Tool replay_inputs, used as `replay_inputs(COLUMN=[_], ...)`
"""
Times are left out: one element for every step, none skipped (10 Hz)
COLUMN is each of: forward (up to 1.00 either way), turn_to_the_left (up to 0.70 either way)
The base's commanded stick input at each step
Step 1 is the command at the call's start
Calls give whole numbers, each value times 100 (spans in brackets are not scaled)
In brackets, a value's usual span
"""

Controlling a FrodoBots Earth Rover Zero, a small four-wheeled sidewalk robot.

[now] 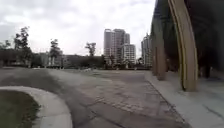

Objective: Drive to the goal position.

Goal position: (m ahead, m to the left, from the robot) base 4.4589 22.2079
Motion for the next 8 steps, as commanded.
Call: replay_inputs(forward=[85,89,100,100,100,100,100,100], turn_to_the_left=[0,0,0,0,11,33,40,40])
